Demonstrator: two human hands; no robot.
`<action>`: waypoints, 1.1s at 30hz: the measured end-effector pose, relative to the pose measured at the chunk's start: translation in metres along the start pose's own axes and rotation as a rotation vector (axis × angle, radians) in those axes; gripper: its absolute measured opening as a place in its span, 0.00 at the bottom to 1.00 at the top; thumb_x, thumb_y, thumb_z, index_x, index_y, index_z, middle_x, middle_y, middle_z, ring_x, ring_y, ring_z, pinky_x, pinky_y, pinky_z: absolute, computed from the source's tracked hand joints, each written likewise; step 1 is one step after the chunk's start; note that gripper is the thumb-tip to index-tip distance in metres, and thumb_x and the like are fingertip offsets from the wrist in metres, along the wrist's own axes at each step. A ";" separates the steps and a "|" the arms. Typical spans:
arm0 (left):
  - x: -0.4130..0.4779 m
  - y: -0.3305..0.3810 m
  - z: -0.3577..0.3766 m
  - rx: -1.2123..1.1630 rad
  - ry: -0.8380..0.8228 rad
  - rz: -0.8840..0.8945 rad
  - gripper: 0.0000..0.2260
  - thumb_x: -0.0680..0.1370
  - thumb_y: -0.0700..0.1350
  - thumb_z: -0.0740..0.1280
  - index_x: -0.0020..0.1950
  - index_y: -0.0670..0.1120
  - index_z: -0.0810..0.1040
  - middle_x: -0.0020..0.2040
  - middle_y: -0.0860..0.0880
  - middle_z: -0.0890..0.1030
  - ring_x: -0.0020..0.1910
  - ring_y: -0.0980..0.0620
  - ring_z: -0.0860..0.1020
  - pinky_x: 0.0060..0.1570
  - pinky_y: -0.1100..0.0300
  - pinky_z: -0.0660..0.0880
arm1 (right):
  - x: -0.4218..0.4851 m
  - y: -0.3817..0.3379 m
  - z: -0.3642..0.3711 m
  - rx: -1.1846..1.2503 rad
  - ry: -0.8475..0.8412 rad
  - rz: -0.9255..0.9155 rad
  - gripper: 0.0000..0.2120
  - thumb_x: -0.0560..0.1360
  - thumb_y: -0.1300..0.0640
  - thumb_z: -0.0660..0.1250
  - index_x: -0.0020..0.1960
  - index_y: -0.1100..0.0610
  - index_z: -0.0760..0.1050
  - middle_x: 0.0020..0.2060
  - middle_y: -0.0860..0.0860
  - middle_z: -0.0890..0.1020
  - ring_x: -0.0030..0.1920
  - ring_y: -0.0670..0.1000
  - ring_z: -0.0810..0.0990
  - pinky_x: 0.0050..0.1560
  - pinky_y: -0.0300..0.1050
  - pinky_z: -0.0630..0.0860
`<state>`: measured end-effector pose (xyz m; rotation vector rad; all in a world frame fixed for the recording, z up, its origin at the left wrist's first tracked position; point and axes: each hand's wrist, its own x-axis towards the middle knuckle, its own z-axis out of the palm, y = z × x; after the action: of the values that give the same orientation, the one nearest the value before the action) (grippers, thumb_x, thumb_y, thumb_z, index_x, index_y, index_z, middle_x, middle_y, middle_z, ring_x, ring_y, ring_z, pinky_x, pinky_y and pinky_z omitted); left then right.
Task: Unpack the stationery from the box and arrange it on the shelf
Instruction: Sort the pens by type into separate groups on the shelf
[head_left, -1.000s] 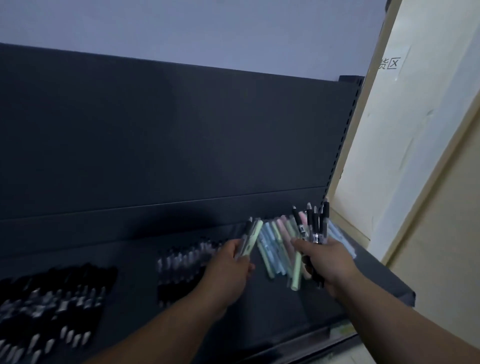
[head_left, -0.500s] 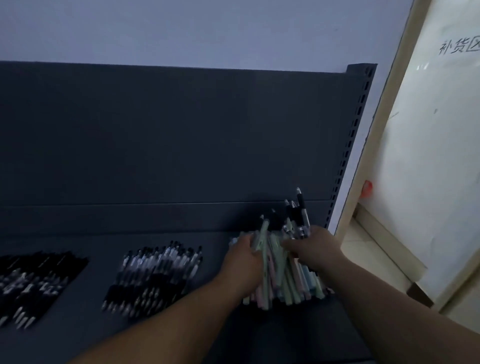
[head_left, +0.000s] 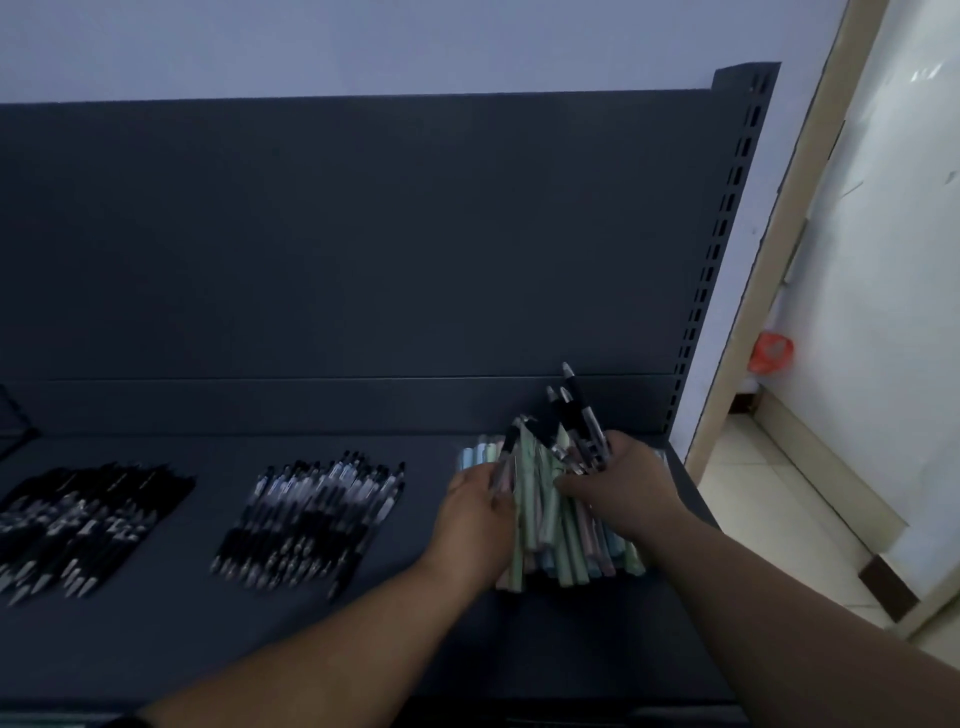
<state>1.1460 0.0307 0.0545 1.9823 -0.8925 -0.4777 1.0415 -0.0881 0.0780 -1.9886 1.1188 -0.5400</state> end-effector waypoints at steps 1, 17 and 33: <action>0.001 0.000 0.002 -0.011 -0.006 0.001 0.14 0.82 0.43 0.57 0.66 0.46 0.73 0.61 0.49 0.72 0.59 0.53 0.72 0.63 0.59 0.70 | 0.000 -0.001 -0.001 -0.010 -0.027 -0.010 0.13 0.67 0.56 0.76 0.46 0.55 0.75 0.37 0.47 0.78 0.36 0.45 0.76 0.30 0.38 0.67; -0.027 -0.027 -0.053 -0.276 0.098 -0.020 0.08 0.82 0.47 0.58 0.56 0.52 0.76 0.43 0.59 0.80 0.40 0.67 0.76 0.39 0.75 0.71 | -0.038 -0.039 0.026 0.485 -0.088 0.016 0.10 0.71 0.53 0.75 0.42 0.57 0.76 0.27 0.49 0.76 0.24 0.45 0.71 0.25 0.36 0.68; -0.033 -0.089 -0.167 -0.709 0.147 -0.119 0.04 0.76 0.37 0.69 0.48 0.43 0.80 0.35 0.50 0.79 0.33 0.56 0.75 0.32 0.69 0.72 | -0.036 -0.115 0.136 0.944 -0.088 0.189 0.05 0.71 0.64 0.73 0.43 0.57 0.78 0.29 0.50 0.79 0.26 0.45 0.75 0.26 0.38 0.72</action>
<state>1.2639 0.1810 0.0683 1.3951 -0.4246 -0.6061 1.1745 0.0351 0.0863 -1.0655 0.7633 -0.7010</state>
